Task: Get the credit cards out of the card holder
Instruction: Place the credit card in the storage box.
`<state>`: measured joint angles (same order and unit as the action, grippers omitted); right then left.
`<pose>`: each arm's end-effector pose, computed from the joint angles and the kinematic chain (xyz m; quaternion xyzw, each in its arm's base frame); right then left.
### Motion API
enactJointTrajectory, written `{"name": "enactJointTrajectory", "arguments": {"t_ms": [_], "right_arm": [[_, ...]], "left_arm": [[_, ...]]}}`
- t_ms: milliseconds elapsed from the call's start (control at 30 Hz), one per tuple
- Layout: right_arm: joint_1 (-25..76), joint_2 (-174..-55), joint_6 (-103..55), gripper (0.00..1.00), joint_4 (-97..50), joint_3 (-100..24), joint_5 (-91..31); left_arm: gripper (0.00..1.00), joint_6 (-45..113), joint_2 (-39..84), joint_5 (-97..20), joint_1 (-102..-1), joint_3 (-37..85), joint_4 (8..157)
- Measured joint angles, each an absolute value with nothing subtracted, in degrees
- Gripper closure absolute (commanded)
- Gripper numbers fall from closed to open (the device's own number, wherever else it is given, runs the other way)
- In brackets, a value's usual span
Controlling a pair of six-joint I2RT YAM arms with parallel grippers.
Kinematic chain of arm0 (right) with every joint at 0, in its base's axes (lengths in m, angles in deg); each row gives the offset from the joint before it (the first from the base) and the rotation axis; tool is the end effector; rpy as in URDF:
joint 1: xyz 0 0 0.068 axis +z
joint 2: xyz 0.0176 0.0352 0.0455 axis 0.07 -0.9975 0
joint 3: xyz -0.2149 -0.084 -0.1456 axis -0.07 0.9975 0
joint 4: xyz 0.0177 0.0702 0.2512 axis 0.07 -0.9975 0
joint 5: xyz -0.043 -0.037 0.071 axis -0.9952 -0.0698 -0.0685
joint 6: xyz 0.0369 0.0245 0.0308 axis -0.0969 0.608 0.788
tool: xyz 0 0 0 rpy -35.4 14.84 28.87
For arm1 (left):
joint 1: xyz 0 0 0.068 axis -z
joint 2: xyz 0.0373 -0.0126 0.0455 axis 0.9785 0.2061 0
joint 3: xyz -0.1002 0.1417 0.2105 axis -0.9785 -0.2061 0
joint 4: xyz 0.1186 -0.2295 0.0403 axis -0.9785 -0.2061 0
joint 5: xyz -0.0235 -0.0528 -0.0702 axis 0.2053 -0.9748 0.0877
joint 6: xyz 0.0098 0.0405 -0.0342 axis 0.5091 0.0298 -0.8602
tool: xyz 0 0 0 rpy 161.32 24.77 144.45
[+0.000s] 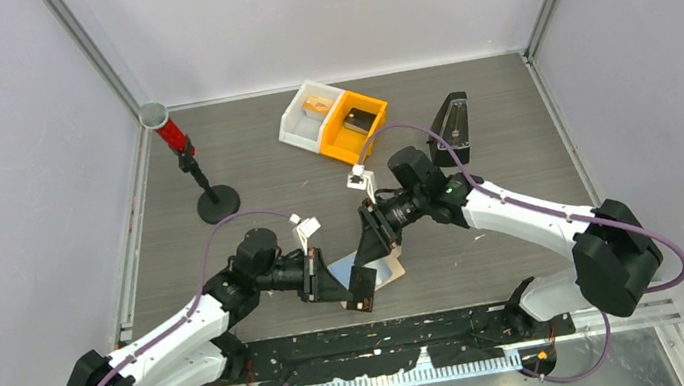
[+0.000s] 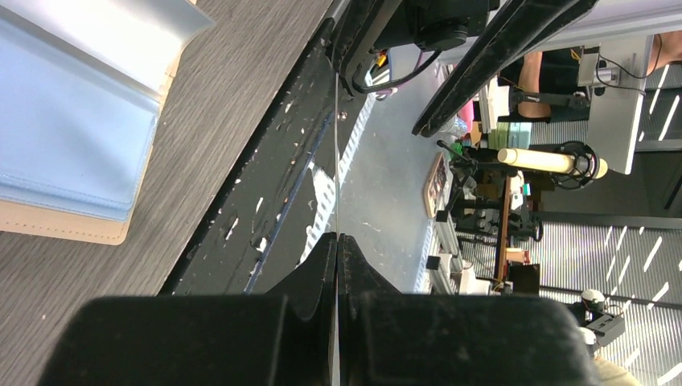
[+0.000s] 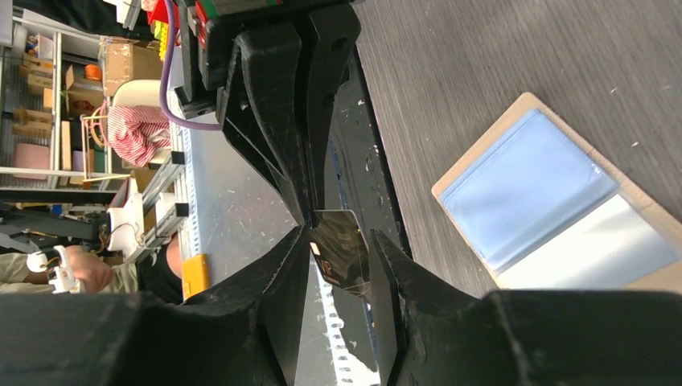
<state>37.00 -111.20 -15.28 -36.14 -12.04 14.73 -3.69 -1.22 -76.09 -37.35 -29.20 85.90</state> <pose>0.1927 0.2051 0.2460 -0.3570 0.7573 0.5304 0.1333 0.1220 -0.1390 0.1944 0.1460 0.7982 -0.5746 0.1066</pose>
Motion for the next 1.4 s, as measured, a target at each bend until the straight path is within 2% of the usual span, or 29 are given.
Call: {"name": "enactJointTrajectory", "arguments": {"t_ms": [433, 533, 600, 667, 733, 800, 933, 1067, 1167, 1267, 1400], "right_arm": [[37.0, -113.2, -18.5, 0.60, -38.3, -13.0, 15.3], [37.0, -114.1, -18.9, 0.63, -38.5, -13.0, 15.4], [37.2, -114.4, -19.2, 0.69, -38.7, -13.0, 15.5], [37.3, -114.5, -19.5, 0.85, -38.8, -13.0, 15.5], [37.4, -114.5, -20.0, 0.93, -38.7, -13.0, 15.8], [37.4, -114.5, -20.3, 0.95, -38.8, -13.0, 16.2], [37.4, -114.2, -20.2, 0.95, -37.7, -11.9, 17.5], [37.4, -113.7, -19.8, 0.95, -36.2, -10.5, 18.0], [37.3, -113.0, -18.8, 0.95, -35.0, -9.9, 18.0], [37.2, -111.7, -17.0, 0.95, -32.6, -8.8, 18.2], [37.0, -110.9, -15.2, 0.87, -29.7, -7.6, 19.4]], "left_arm": [[1.00, -3.5, -1.2, -76.9, -37.4, -28.8, 85.9], [1.00, -3.5, -1.2, -76.9, -37.4, -28.8, 85.9], [1.00, -3.4, -1.2, -77.0, -37.4, -28.8, 85.9], [1.00, -3.4, -1.2, -77.0, -37.4, -28.8, 85.9], [1.00, -3.4, -1.2, -77.0, -37.4, -28.8, 85.9], [1.00, -3.4, -1.1, -77.0, -37.4, -28.8, 85.5], [1.00, -3.3, -1.0, -76.9, -37.4, -28.8, 84.3], [0.94, -2.3, -1.4, -76.2, -37.2, -28.5, 82.2], [1.00, -1.7, -2.1, -75.3, -37.2, -27.7, 80.4], [1.00, -1.0, -2.8, -74.7, -37.2, -27.3, 79.3], [1.00, -0.8, -2.9, -75.1, -37.2, -26.9, 79.3]]}}
